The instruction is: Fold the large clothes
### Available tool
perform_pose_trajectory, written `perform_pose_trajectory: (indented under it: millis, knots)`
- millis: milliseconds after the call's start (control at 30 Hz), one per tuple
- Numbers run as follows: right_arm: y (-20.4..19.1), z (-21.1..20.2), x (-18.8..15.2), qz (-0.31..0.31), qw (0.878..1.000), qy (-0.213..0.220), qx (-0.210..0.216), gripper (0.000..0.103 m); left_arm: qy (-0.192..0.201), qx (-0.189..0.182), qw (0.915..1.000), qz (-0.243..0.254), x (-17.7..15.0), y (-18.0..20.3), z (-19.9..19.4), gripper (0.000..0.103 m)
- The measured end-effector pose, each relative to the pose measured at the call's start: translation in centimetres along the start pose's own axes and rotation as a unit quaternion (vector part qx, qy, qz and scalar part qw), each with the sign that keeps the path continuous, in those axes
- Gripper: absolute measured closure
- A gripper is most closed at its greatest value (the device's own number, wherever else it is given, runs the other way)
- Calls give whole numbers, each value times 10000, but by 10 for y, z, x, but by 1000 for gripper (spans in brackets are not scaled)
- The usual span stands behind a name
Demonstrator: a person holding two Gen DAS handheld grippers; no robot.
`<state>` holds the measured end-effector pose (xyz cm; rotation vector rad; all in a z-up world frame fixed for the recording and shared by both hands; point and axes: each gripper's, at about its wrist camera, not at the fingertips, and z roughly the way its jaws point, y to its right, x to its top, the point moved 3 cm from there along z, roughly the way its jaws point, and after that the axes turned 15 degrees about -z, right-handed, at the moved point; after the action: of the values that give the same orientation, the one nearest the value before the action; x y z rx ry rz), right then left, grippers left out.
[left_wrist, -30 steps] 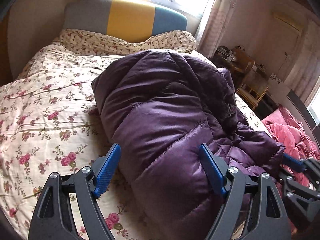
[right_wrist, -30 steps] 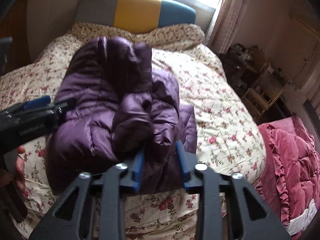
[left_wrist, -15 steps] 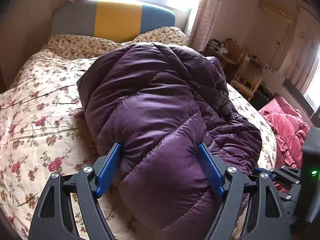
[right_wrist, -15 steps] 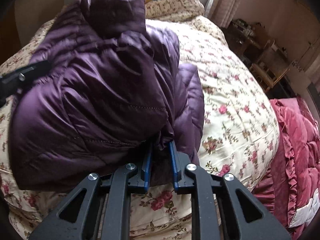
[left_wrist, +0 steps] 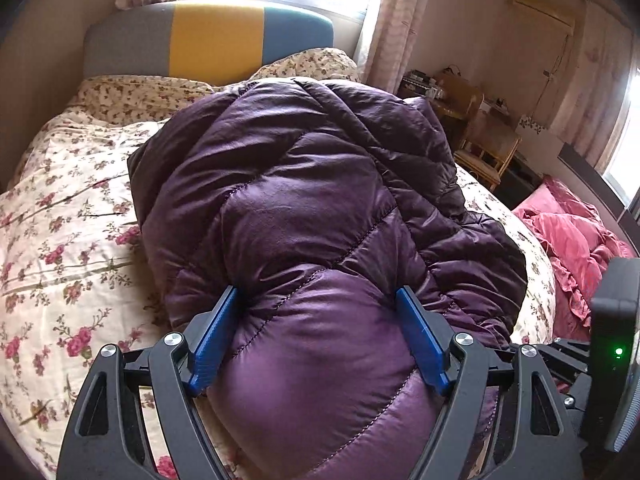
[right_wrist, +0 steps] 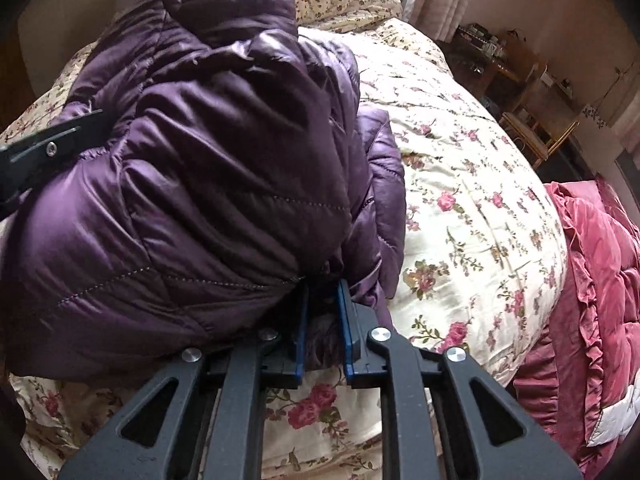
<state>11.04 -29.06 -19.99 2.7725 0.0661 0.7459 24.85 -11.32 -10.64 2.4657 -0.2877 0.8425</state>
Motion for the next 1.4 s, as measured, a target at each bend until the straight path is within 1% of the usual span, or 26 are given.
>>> perform_pose_trajectory:
  millis: [33,100,167,267,533,633,833,1000,1067,1233,1267,1400]
  knots:
    - [1,-4,0,29,10000,25,-11,86,-6,2,10000,6,1,0,-1,25]
    - [2,-15,3,42,9998,135,-106,78,0,2,10000,33,2,0,-3,25]
    - [4,-25,6,67,9996,223,-174,75,16,10,10000,64,3,-1,-6,25]
    - [9,-44,10,133,9989,382,-257,73,48,9,10000,82,3,-3,-11,25]
    - [2,-89,28,137,9954,851,-425,68,264,-27,9996,37,10,-12,-30,25]
    - [-2,-96,38,93,9938,1015,-450,67,371,2,9993,-55,16,-19,-37,25]
    - [-15,-94,62,-2,9916,1222,-414,67,483,164,9981,-340,31,-39,-41,25]
    - [-22,-81,85,-9,9917,1232,-360,67,508,364,9973,-374,42,-49,-37,25]
    - [-23,-75,89,-24,9919,1221,-357,67,500,434,9971,-373,47,-54,-33,25]
    - [-24,-54,101,0,9934,1088,-353,67,470,488,9970,-384,55,-60,-24,25]
    - [-22,-50,102,-2,9937,1059,-364,68,466,480,9970,-378,57,-61,-22,25]
    - [-11,-24,100,127,9965,758,-324,71,401,395,9981,-266,61,-54,-14,25]
